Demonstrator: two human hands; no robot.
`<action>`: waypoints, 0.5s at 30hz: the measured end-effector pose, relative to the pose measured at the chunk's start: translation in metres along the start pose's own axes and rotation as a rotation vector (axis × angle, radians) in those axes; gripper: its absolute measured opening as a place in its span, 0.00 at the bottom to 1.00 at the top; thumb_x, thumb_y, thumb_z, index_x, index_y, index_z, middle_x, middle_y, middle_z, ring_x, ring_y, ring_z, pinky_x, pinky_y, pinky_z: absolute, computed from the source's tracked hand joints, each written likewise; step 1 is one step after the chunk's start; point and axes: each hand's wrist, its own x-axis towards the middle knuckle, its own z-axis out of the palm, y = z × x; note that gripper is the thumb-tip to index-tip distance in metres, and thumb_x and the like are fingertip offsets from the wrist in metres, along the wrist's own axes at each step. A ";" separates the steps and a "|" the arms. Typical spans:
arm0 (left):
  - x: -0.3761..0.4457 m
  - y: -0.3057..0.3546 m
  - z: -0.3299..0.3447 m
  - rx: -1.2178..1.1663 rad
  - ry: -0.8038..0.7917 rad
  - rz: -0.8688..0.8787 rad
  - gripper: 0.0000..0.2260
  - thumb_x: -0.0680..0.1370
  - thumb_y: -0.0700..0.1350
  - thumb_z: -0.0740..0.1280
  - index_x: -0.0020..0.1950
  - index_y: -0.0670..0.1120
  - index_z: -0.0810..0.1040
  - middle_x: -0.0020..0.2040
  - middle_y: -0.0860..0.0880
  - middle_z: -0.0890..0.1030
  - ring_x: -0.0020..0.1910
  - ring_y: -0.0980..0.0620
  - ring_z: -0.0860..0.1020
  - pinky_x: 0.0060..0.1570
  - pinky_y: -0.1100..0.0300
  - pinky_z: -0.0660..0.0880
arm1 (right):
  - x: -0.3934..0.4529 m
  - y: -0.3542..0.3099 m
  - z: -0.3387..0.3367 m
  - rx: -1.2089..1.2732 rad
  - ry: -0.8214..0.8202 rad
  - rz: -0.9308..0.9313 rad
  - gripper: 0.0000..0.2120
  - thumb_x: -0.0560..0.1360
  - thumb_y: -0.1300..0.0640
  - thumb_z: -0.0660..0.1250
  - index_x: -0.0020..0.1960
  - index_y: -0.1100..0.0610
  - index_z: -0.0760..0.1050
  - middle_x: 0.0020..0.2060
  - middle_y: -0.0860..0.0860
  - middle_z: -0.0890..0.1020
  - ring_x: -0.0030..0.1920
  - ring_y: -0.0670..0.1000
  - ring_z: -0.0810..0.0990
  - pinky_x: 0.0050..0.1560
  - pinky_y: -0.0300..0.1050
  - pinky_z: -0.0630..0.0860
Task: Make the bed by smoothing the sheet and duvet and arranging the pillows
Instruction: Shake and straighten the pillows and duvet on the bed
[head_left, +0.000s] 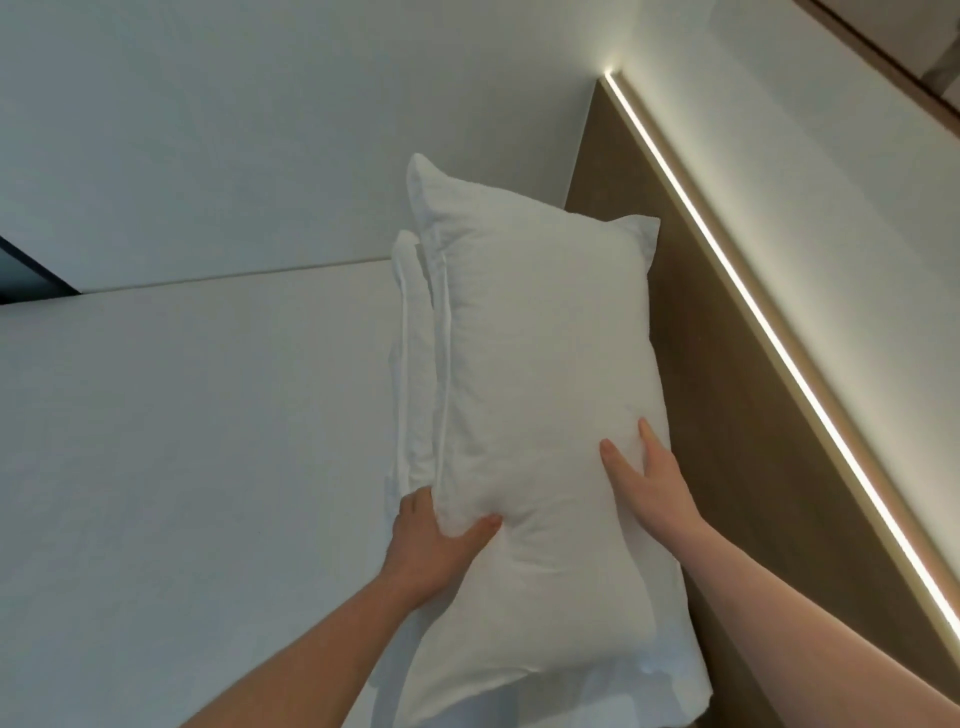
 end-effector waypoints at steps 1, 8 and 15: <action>-0.002 0.011 -0.003 -0.056 0.041 0.023 0.39 0.61 0.78 0.72 0.62 0.54 0.74 0.60 0.56 0.77 0.59 0.55 0.78 0.60 0.53 0.78 | 0.003 0.000 0.000 0.008 0.001 0.015 0.50 0.71 0.25 0.64 0.83 0.48 0.50 0.81 0.48 0.60 0.80 0.52 0.59 0.79 0.58 0.59; 0.009 0.055 -0.008 -0.358 -0.003 -0.113 0.41 0.68 0.67 0.76 0.73 0.50 0.67 0.65 0.54 0.77 0.61 0.51 0.77 0.59 0.56 0.74 | 0.021 0.008 -0.007 0.175 0.033 0.398 0.56 0.67 0.21 0.64 0.82 0.54 0.54 0.76 0.53 0.69 0.74 0.61 0.70 0.73 0.56 0.65; 0.019 0.082 0.004 -0.519 0.146 0.079 0.08 0.77 0.49 0.68 0.52 0.47 0.82 0.47 0.48 0.86 0.52 0.44 0.84 0.57 0.46 0.80 | 0.044 -0.008 -0.026 0.055 0.204 0.096 0.15 0.82 0.53 0.63 0.44 0.60 0.81 0.40 0.55 0.84 0.45 0.59 0.80 0.48 0.49 0.75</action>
